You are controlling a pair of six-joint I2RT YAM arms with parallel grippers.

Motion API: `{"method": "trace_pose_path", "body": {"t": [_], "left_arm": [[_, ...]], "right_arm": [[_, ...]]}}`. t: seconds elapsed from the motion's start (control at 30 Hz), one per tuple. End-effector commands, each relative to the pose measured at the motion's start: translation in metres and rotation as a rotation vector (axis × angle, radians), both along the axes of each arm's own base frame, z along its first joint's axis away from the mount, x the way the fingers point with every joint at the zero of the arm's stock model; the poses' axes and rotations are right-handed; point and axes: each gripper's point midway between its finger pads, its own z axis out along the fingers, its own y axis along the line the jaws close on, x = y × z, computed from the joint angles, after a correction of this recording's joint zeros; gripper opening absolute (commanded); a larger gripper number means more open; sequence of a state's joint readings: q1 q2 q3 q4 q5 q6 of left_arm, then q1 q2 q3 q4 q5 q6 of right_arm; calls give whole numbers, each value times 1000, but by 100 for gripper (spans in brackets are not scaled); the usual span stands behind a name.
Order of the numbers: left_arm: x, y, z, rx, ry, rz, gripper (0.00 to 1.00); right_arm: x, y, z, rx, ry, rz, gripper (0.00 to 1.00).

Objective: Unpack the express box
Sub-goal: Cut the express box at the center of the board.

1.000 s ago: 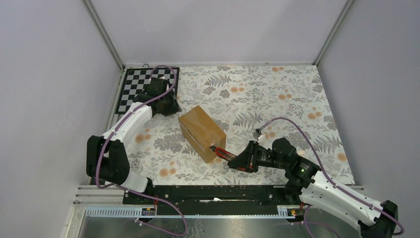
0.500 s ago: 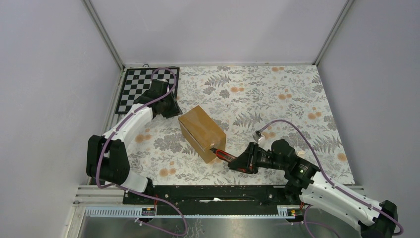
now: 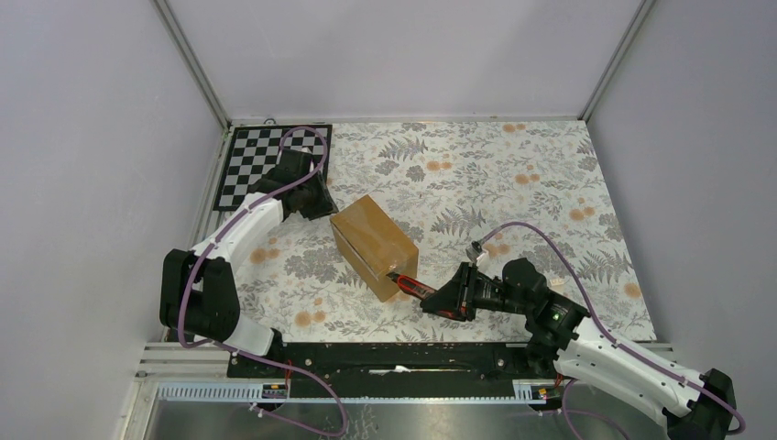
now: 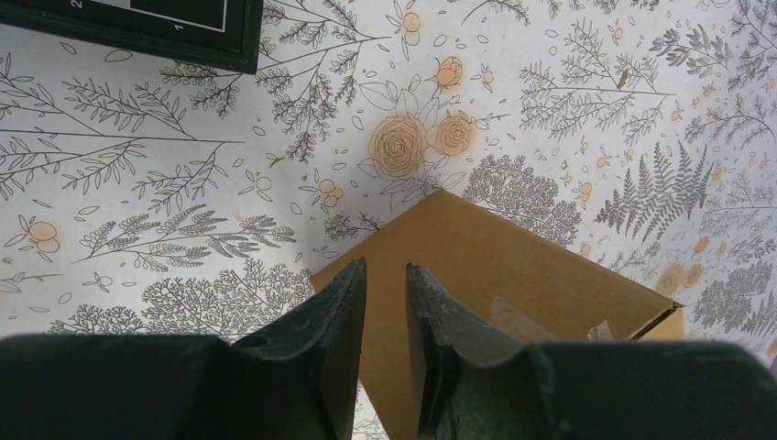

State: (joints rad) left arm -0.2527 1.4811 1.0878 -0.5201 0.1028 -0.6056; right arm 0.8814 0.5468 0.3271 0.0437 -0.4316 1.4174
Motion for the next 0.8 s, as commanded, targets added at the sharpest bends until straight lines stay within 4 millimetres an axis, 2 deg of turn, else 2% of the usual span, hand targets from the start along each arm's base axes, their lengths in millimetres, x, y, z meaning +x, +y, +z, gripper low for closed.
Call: {"method": "trace_pose_path", "body": {"t": [0.0, 0.27, 0.57, 0.77], "left_arm": [[7, -8, 14, -38, -61, -10, 27], [6, -9, 12, -36, -58, -15, 26], [5, -11, 10, -38, -55, -18, 25], [5, -12, 10, -40, -56, -19, 25]], "right_arm": [[-1, 3, 18, 76, -32, 16, 0], [0, 3, 15, 92, -25, 9, 0], [-1, 1, 22, 99, -44, 4, 0], [0, 2, 18, 98, -37, 2, 0]]}}
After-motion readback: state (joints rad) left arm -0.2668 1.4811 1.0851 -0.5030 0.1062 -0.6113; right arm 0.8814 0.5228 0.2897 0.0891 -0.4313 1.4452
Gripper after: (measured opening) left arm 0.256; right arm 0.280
